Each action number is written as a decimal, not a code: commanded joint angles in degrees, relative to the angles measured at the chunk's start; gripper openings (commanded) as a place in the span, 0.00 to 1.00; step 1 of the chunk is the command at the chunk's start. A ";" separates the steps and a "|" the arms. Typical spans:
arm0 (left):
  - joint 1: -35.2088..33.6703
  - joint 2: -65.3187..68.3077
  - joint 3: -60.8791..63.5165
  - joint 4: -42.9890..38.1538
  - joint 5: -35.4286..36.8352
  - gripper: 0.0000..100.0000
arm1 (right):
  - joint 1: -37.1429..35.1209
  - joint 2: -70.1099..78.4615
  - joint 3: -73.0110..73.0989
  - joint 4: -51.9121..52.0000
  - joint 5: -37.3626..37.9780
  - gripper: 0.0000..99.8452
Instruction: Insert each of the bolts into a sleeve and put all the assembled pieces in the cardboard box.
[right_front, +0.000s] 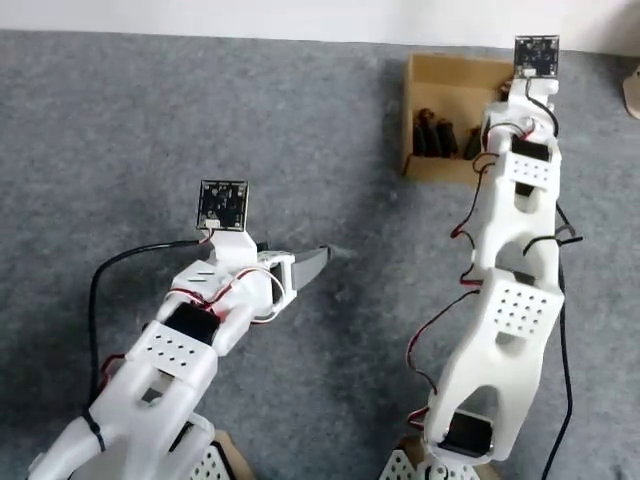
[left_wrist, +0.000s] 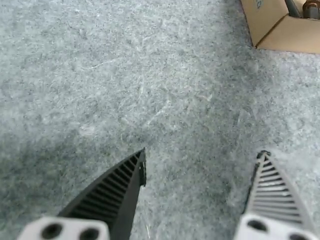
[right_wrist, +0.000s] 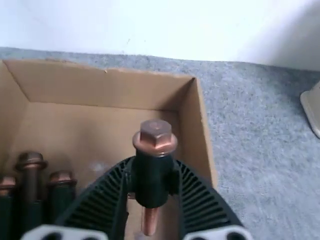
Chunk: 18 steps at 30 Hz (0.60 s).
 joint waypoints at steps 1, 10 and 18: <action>-0.57 -0.40 -0.22 0.26 0.35 0.33 | 1.54 1.45 -7.43 -0.04 0.88 0.01; -0.57 -0.40 -0.22 0.26 0.35 0.33 | 3.56 11.65 -15.52 -0.04 0.62 0.01; -0.57 -0.40 -0.22 0.26 0.35 0.33 | 3.91 15.52 -15.87 0.13 0.62 0.01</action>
